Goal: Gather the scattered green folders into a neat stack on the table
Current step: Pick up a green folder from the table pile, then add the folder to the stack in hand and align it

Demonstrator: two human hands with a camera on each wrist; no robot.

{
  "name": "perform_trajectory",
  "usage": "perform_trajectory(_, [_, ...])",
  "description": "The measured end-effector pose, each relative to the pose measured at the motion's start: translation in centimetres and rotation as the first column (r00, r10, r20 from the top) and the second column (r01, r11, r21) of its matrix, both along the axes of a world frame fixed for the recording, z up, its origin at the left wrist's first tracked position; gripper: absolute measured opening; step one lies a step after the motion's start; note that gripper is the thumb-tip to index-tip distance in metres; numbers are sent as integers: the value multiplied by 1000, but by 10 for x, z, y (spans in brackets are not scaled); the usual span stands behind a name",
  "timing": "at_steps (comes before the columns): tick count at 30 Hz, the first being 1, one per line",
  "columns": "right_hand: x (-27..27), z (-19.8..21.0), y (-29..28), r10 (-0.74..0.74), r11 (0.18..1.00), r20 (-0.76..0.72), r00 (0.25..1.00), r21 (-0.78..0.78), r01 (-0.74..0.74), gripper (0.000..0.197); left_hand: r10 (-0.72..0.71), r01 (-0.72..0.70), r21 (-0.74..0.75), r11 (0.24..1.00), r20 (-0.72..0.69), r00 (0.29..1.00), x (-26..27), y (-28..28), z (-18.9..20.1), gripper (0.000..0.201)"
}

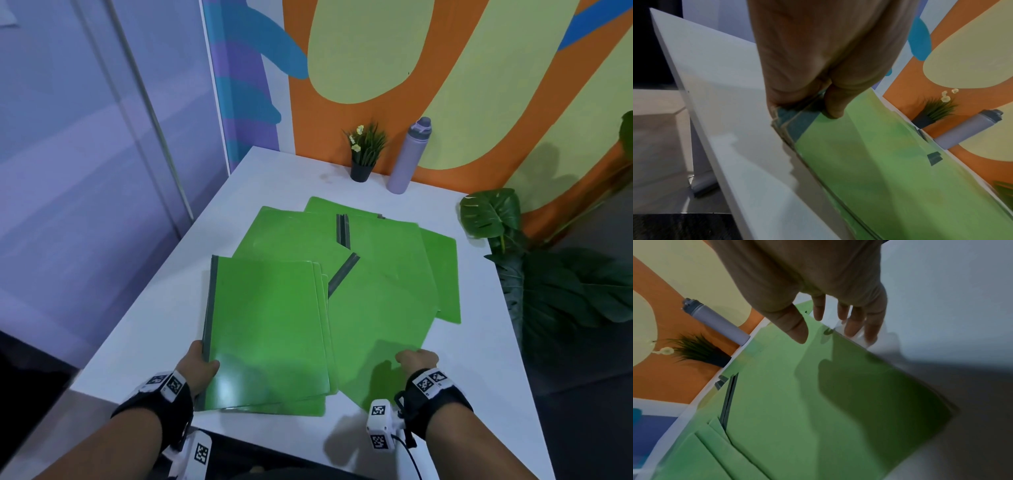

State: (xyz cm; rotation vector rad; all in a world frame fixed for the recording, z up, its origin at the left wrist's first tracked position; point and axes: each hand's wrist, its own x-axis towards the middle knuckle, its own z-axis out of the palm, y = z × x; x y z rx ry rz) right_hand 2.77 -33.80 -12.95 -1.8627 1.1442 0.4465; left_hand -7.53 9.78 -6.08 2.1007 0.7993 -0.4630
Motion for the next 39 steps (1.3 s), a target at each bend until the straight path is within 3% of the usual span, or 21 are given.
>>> perform_trajectory(3, [-19, 58, 32, -18, 998, 28, 999, 63, 16, 72, -10, 11, 46, 999, -15, 1000, -2, -3, 1, 47])
perform_trajectory(7, [-23, 73, 43, 66, 988, 41, 997, 139, -71, 42, 0, 0, 32, 999, -24, 1000, -5, -3, -1, 46])
perform_trajectory(9, [-21, 87, 50, 85, 991, 133, 988, 95, -98, 39, 15, -15, -6, 1000, -7, 1000, -5, -2, 0, 44])
perform_trajectory(10, [-20, 95, 53, 70, 995, 217, 974, 55, -83, 47, 28, -28, -28, 999, 6, 1000, -5, -1, 1, 42])
perform_trajectory(12, [-13, 119, 56, 54, 999, 397, 916, -21, -50, 43, 57, -55, -62, 997, 46, 997, -2, 1, 5, 39])
perform_trajectory(14, [-5, 149, 57, 95, 993, 549, 830, -107, -43, 12, 111, -105, -64, 992, 108, 988, 2, 2, 11, 36])
perform_trajectory(15, [-1, 167, 57, 131, 988, 607, 784, -147, -52, 8, 147, -139, -60, 988, 143, 979, 4, 3, 15, 34])
perform_trajectory(20, [14, 237, 45, 284, 948, 762, 582, -315, -50, 11, 322, -327, -35, 944, 301, 898, 16, 13, 49, 26])
perform_trajectory(23, [14, 265, 40, 258, 961, 817, 516, -273, -47, 19, 362, -419, 19, 908, 470, 805, 25, 24, 75, 30])
perform_trajectory(26, [12, 281, 40, 137, 989, 872, 470, -89, -122, 26, 375, -450, -6, 893, 561, 738, 33, 35, 93, 32])
perform_trajectory(29, [18, 270, 53, 105, 982, 841, 530, -5, -186, 38, 351, -388, -59, 920, 564, 747, 39, 32, 103, 33])
perform_trajectory(31, [16, 252, 69, 102, 969, 802, 589, 55, -243, 47, 351, -309, -171, 936, 552, 756, 40, 19, 105, 33])
perform_trajectory(33, [10, 235, 85, 134, 951, 762, 634, 81, -298, 41, 315, -203, -264, 943, 505, 804, 40, 0, 106, 33])
perform_trajectory(34, [5, 228, 90, 161, 943, 738, 656, 81, -323, 36, 298, -157, -311, 937, 480, 825, 39, -9, 106, 32])
perform_trajectory(37, [-5, 208, 89, 177, 934, 644, 744, 127, -333, 59, 281, -86, -447, 890, 391, 877, 33, -28, 108, 29])
perform_trajectory(39, [-9, 199, 80, 139, 919, 591, 795, 221, -325, 62, 269, -50, -525, 849, 348, 898, 31, -36, 108, 28])
